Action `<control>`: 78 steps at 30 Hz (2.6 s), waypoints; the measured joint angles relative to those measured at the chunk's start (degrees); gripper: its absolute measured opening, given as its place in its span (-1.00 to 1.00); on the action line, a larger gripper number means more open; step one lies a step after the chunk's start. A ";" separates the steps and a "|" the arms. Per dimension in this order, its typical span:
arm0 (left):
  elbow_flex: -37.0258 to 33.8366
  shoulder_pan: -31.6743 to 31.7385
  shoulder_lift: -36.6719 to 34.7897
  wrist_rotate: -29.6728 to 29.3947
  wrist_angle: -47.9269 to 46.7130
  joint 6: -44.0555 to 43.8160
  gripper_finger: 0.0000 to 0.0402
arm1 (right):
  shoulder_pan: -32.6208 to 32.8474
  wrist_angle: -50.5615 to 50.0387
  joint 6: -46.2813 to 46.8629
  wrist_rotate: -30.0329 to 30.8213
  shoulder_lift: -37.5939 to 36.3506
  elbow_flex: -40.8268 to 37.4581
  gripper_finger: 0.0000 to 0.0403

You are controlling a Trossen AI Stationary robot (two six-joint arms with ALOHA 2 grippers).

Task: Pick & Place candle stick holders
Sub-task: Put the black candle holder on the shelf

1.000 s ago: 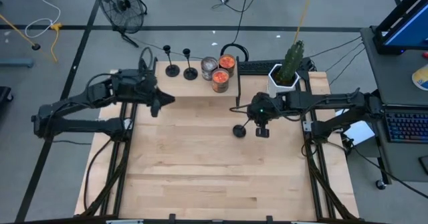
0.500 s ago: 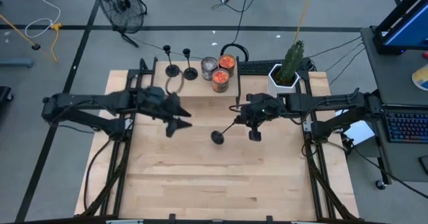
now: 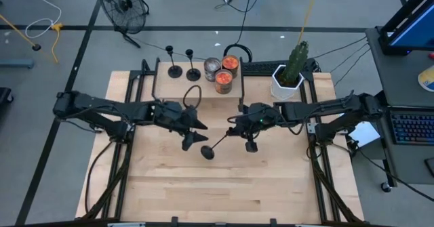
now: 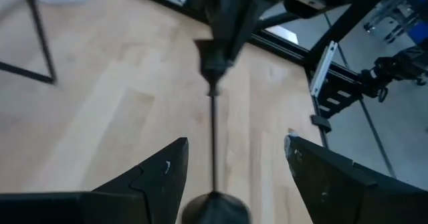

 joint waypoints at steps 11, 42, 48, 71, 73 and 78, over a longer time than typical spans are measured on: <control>0.62 -5.26 4.95 -0.27 4.13 -7.07 0.28 | 3.15 10.44 0.12 -0.40 3.92 0.02 -0.99; 0.57 -5.11 12.10 2.26 17.00 -15.56 0.20 | 6.60 16.25 1.14 -4.24 5.66 -0.03 -0.99; 0.56 -5.10 12.08 4.83 16.64 -14.93 -0.12 | 6.40 17.05 0.93 -4.41 5.64 -0.03 -0.99; 0.55 -3.98 12.13 9.16 16.68 -17.75 -0.82 | 6.38 18.03 2.08 -5.56 5.64 -0.03 -0.92; 0.55 -3.96 12.13 9.63 16.71 -17.97 -0.82 | 6.39 18.05 2.10 -5.60 5.64 -0.03 -0.88; 0.55 -3.97 12.13 9.57 16.69 -19.52 -0.82 | 6.40 17.99 2.10 -5.64 5.64 -0.01 -0.74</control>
